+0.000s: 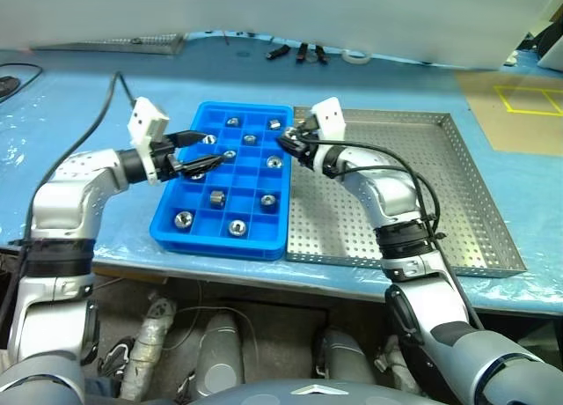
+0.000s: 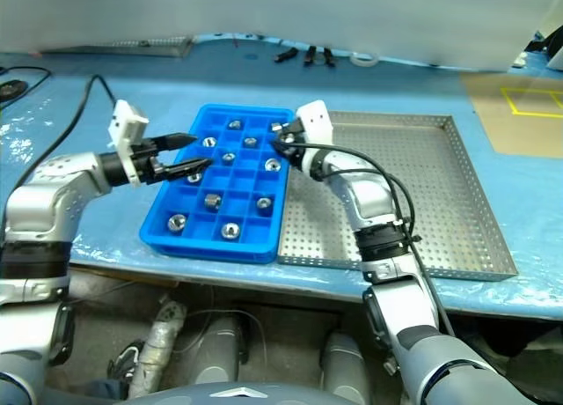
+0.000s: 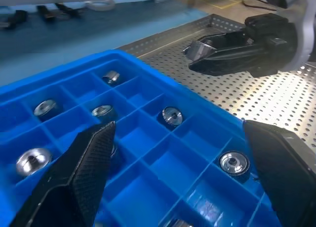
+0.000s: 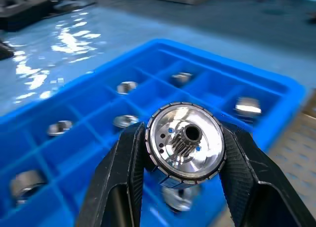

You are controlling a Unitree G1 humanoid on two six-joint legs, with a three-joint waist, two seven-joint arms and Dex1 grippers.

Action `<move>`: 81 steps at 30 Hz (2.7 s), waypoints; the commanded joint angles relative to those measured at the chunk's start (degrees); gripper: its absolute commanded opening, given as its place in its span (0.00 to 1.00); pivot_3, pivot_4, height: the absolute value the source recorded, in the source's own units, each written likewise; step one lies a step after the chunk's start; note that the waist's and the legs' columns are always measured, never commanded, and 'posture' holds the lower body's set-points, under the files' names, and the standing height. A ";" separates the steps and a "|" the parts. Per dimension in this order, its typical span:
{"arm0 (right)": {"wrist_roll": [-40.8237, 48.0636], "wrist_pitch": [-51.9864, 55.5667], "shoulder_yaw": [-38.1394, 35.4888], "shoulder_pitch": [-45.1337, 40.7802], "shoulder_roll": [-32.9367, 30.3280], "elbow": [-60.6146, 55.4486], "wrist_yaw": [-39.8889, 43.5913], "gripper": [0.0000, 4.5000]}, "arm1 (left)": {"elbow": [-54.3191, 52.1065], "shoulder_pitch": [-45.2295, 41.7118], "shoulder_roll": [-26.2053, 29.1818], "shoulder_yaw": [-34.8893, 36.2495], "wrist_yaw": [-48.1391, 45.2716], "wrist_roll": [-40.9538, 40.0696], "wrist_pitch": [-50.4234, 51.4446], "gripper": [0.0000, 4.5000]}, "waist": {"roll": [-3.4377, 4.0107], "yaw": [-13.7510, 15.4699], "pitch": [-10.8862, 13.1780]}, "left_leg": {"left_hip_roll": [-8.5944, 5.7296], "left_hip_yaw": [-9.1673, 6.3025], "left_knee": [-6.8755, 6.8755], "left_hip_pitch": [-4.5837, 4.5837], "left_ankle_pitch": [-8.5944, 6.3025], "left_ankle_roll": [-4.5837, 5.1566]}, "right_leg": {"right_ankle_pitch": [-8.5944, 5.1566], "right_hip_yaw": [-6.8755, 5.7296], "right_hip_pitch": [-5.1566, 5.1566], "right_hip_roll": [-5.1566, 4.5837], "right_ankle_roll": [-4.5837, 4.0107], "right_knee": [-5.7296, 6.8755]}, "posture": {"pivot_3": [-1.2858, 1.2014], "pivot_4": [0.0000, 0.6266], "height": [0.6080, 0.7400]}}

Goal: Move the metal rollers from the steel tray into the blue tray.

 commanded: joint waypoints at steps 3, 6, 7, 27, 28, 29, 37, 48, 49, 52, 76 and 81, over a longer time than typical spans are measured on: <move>-0.23 -3.40 2.97 -2.38 1.15 3.35 4.87 0.39 | -9.52 5.82 1.39 4.90 4.60 -3.91 3.39 0.96 | 0.00 1.68 0.00 | 0.00 -0.05 -0.09 -0.01 0.02 -0.03 | -0.02 0.03 0.00 -0.02 0.00 0.01 | 0.64 0.24 1.00; -0.75 -4.49 4.01 -2.50 1.15 5.97 6.99 0.39 | -12.71 9.10 1.72 6.29 6.56 -5.11 4.51 0.96 | 0.00 2.87 0.01 | 0.00 -0.12 -0.19 -0.06 0.07 -0.12 | -0.03 0.06 -0.01 -0.04 0.00 0.03 | 0.65 0.24 1.00; -0.88 -4.90 4.08 -2.46 1.20 6.97 7.44 0.39 | -13.35 9.88 1.83 6.60 7.06 -5.35 4.75 0.96 | -0.01 3.14 0.00 | 0.00 -0.13 -0.19 -0.04 0.07 -0.12 | -0.03 0.06 -0.01 -0.04 0.00 0.05 | 0.65 0.24 1.00; -4.85 -8.93 4.53 -0.46 1.82 12.80 6.45 0.69 | -13.05 8.90 3.94 4.52 8.39 -8.00 5.13 0.96 | -0.01 4.37 0.00 | -0.03 -0.28 -0.21 -0.05 0.11 -0.19 | -0.08 0.09 -0.05 0.01 0.01 0.12 | 0.63 0.24 1.00; -5.11 -8.95 4.50 -0.49 1.75 12.73 5.94 0.76 | -12.78 8.62 3.95 4.29 8.21 -7.92 5.03 0.96 | -0.01 4.36 0.00 | -0.04 -0.28 -0.21 -0.05 0.11 -0.19 | -0.08 0.09 -0.05 0.01 0.01 0.12 | 0.63 0.24 1.00; -5.39 -8.94 4.35 -0.74 1.69 12.83 5.19 0.83 | -12.41 8.22 3.91 4.00 8.01 -7.80 4.88 0.96 | -0.01 4.35 0.00 | -0.04 -0.28 -0.21 -0.05 0.12 -0.19 | -0.08 0.09 -0.04 0.01 0.01 0.12 | 0.63 0.24 1.00; -3.50 -5.66 1.55 -2.12 0.56 6.32 3.62 0.83 | -7.87 3.74 3.19 0.47 5.81 -6.47 2.27 0.96 | -0.01 4.14 0.00 | -0.04 -0.30 -0.20 -0.04 0.19 -0.32 | -0.08 0.10 -0.05 0.02 0.02 0.18 | 0.60 0.24 1.00; -2.03 0.55 -9.71 2.66 -7.25 -8.13 -4.38 0.83 | 14.34 -13.52 -5.63 -8.50 5.57 3.42 -10.69 0.96 | -0.05 2.45 -0.01 | -0.12 -0.33 -0.15 -0.04 0.40 -0.63 | -0.04 0.16 0.02 0.01 0.07 0.18 | 0.51 0.24 1.00; -1.79 1.31 -11.00 3.55 -8.25 -9.50 -5.20 0.83 | 16.32 -14.78 -6.56 -9.07 4.91 4.08 -11.82 0.96 | -0.05 2.26 -0.01 | -0.12 -0.33 -0.15 -0.05 0.40 -0.63 | -0.04 0.16 0.04 0.02 0.08 0.18 | 0.50 0.24 1.00; -1.22 3.81 -15.24 8.09 -12.27 -14.68 -6.59 0.83 | 20.88 -17.91 -9.32 -11.15 1.37 5.18 -14.58 0.96 | -0.06 1.13 -0.01 | -0.15 -0.33 -0.13 -0.07 0.40 -0.62 | 0.08 0.17 0.04 0.05 0.28 0.13 | 0.48 0.24 1.00; 5.34 -7.45 -18.65 32.59 -8.75 -28.98 -7.11 0.83 | 42.09 -20.65 -24.15 -8.83 0.96 10.93 -38.99 0.96 | -0.06 -3.12 -0.03 | -0.14 0.07 0.25 0.05 -0.22 0.42 | 0.04 0.22 0.39 -0.05 0.15 -0.44 | 0.46 0.24 1.00; 3.85 -9.85 -17.04 33.11 -9.49 -28.45 -7.08 0.83 | 32.19 -16.18 -23.28 -9.32 1.92 10.48 -34.17 0.96 | -0.06 -3.12 -0.03 | -0.14 0.10 0.24 0.02 -0.36 0.63 | 0.04 0.18 0.55 -0.06 0.14 -0.74 | 0.46 0.24 1.00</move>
